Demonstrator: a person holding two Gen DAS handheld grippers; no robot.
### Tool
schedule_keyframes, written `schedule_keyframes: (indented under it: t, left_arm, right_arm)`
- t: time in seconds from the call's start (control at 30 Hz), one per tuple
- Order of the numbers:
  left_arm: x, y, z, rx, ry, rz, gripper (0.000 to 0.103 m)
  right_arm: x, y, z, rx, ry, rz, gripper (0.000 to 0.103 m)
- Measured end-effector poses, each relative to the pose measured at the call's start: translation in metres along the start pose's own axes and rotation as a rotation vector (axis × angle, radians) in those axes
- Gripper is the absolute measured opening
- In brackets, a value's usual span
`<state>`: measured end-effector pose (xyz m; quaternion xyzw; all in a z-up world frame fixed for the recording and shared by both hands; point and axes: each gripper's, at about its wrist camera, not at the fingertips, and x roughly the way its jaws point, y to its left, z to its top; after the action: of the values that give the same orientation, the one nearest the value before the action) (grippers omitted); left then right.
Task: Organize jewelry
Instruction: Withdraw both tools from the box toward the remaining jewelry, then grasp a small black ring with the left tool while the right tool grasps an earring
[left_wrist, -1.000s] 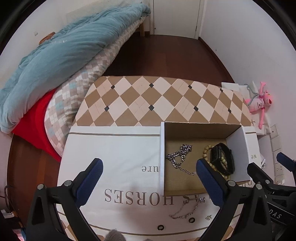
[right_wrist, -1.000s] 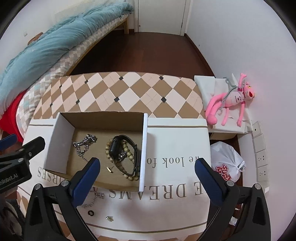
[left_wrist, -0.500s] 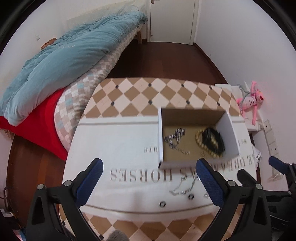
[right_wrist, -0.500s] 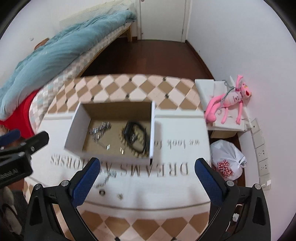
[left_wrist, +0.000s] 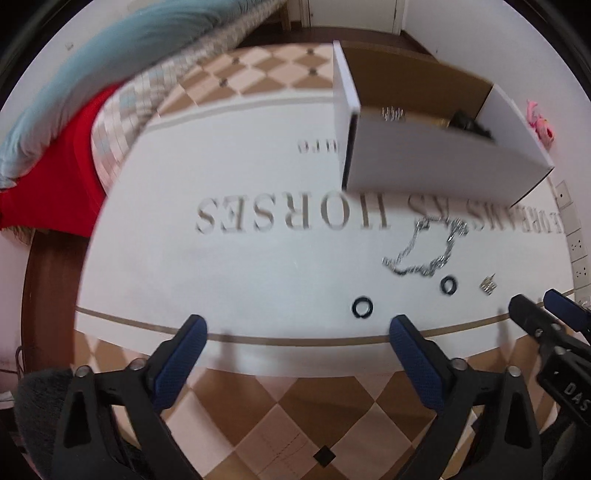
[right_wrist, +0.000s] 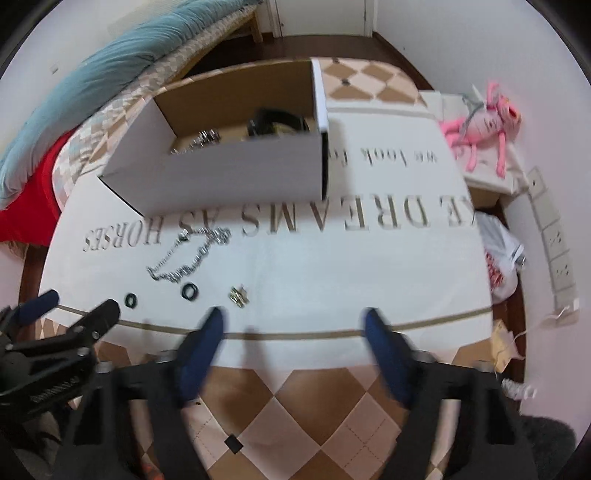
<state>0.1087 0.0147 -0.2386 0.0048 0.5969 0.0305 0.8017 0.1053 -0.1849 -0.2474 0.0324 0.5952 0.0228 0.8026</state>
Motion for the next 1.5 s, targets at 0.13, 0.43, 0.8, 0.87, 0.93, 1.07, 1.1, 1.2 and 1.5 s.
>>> schedule_keyframes:
  t: [0.13, 0.43, 0.8, 0.87, 0.93, 1.07, 1.1, 1.2, 1.5]
  left_arm:
    - [0.005, -0.005, -0.003, -0.007, -0.014, -0.041, 0.077]
    - [-0.006, -0.024, -0.001, 0.037, -0.051, -0.081, 0.030]
    - [-0.008, -0.019, 0.000, 0.038, -0.065, -0.095, 0.010]
    - [-0.007, -0.011, 0.001, 0.029, -0.065, -0.088, 0.010]
    - [-0.007, -0.002, 0.001, 0.017, -0.063, -0.081, 0.010]
    - [-0.005, 0.010, 0.001, -0.001, -0.055, -0.061, 0.010]
    - [-0.004, 0.012, 0.001, -0.004, -0.053, -0.060, 0.010]
    - [-0.003, 0.016, 0.001, -0.005, -0.053, -0.056, 0.010]
    - [-0.005, 0.015, 0.002, -0.008, -0.047, -0.073, 0.010]
  right_arm:
    - [0.002, -0.004, -0.004, 0.005, -0.006, 0.004, 0.065]
    - [0.001, -0.009, 0.001, 0.031, -0.026, 0.017, 0.062]
    - [-0.009, -0.001, 0.006, 0.034, -0.061, 0.080, 0.057]
    - [-0.012, 0.003, 0.007, 0.030, -0.074, 0.116, 0.054]
    - [-0.013, 0.011, 0.007, 0.011, -0.082, 0.137, 0.052]
    - [-0.002, 0.024, 0.008, -0.019, -0.069, 0.121, 0.050]
    - [0.001, 0.026, 0.008, -0.025, -0.065, 0.119, 0.049]
    - [0.011, 0.033, 0.006, -0.048, -0.051, 0.117, 0.039]
    - [0.014, 0.046, -0.005, -0.125, -0.101, 0.063, 0.005]
